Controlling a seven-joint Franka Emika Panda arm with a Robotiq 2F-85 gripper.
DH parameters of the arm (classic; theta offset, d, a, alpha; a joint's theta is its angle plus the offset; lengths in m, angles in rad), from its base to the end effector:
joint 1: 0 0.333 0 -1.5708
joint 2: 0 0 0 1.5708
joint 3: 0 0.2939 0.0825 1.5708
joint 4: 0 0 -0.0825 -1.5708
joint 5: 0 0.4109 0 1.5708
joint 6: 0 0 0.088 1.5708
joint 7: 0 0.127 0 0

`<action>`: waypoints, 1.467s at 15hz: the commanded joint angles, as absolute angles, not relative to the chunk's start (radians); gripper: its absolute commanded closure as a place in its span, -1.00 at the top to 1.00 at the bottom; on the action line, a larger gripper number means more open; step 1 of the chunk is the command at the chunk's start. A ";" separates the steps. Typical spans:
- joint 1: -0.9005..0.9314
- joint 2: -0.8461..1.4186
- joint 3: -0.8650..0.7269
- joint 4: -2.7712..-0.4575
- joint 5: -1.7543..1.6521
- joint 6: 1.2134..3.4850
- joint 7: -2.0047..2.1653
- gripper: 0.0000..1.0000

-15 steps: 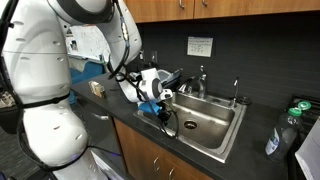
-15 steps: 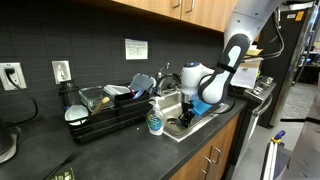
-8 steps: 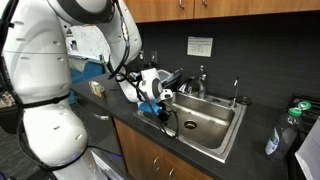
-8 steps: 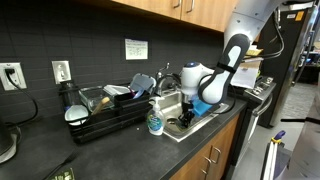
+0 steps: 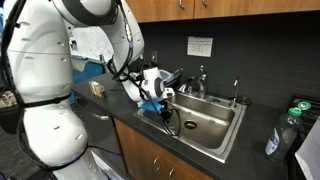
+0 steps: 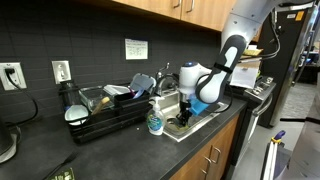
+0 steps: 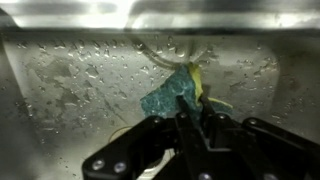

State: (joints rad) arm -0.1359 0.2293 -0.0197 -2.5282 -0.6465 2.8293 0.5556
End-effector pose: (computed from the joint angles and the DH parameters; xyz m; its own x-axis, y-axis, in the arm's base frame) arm 0.4646 -0.0463 0.1266 0.9891 -0.0873 0.1186 -0.1095 -0.9744 0.1963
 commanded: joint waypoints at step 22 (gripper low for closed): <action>0.008 0.540 -0.111 -2.266 -0.372 2.878 0.246 -0.92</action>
